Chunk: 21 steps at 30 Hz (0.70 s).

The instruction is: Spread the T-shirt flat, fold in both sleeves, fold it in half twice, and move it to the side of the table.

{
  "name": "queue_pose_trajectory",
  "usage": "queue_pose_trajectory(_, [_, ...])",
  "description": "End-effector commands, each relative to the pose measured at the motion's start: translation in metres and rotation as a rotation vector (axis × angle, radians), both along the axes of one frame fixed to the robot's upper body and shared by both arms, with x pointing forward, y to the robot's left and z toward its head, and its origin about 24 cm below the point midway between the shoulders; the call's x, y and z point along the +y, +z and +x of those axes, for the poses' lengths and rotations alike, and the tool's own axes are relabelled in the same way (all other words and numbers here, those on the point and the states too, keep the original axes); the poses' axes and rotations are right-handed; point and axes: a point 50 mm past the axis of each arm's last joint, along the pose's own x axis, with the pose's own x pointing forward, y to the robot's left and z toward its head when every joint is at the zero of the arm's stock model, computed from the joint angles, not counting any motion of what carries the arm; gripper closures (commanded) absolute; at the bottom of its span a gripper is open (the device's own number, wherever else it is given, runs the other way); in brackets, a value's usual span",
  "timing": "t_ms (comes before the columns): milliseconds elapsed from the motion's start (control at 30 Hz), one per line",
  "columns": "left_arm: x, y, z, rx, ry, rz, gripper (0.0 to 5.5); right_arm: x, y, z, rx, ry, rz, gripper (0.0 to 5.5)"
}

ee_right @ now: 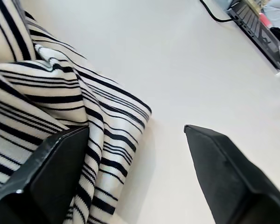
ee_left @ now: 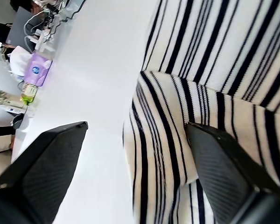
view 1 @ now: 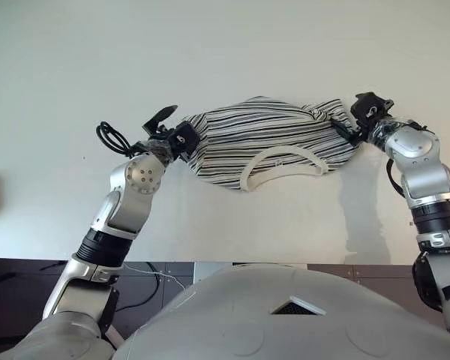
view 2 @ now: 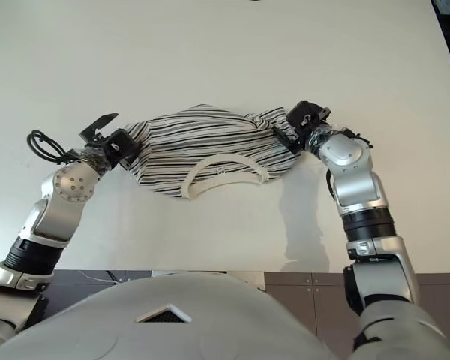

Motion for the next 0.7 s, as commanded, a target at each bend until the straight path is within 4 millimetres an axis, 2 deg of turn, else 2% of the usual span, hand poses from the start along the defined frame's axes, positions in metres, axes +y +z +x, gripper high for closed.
queue_pose_trajectory(33, [0.024, -0.010, 0.023, -0.035, 0.103, 0.054, 1.60, 0.010, -0.009, 0.019, -0.027, -0.190, 0.047, 1.79])
queue_pose_trajectory(133, [0.012, 0.007, 0.035, -0.150, 0.080, -0.087, 1.60, 0.024, 0.005, 0.026, -0.090, -0.170, 0.131, 1.79])
queue_pose_trajectory(200, [0.006, 0.022, 0.038, -0.228, 0.104, -0.226, 1.60, 0.040, 0.030, 0.024, -0.181, -0.093, 0.258, 1.79])
queue_pose_trajectory(267, [0.009, 0.034, 0.041, -0.299, 0.127, -0.277, 1.60, 0.050, 0.060, 0.019, -0.297, -0.037, 0.354, 1.79])
queue_pose_trajectory(333, [0.027, 0.049, 0.043, -0.385, 0.163, -0.217, 1.60, 0.046, 0.083, 0.016, -0.391, -0.054, 0.391, 1.79])
queue_pose_trajectory(367, [0.032, 0.055, 0.042, -0.410, 0.171, -0.203, 1.60, 0.044, 0.084, 0.014, -0.398, -0.060, 0.371, 1.79])
queue_pose_trajectory(400, [0.027, 0.057, 0.037, -0.372, 0.133, -0.247, 1.60, 0.040, 0.075, 0.015, -0.377, -0.064, 0.276, 1.79])
queue_pose_trajectory(467, [0.003, 0.041, 0.017, -0.215, -0.042, -0.278, 1.60, 0.029, 0.049, 0.016, -0.308, -0.079, 0.124, 1.79])
queue_pose_trajectory(533, [-0.009, 0.026, -0.004, -0.096, -0.139, -0.284, 1.60, 0.033, 0.035, 0.004, -0.235, 0.062, 0.061, 1.79])
queue_pose_trajectory(600, [-0.002, 0.020, -0.021, -0.049, -0.181, -0.216, 1.60, 0.032, 0.034, -0.021, -0.213, 0.280, -0.038, 1.79])
queue_pose_trajectory(633, [0.006, 0.021, -0.026, -0.044, -0.184, -0.173, 1.60, 0.024, 0.036, -0.029, -0.208, 0.327, -0.084, 1.79])
queue_pose_trajectory(700, [0.021, 0.028, -0.035, -0.038, -0.193, -0.097, 1.60, -0.001, 0.041, -0.033, -0.233, 0.353, -0.271, 1.79])
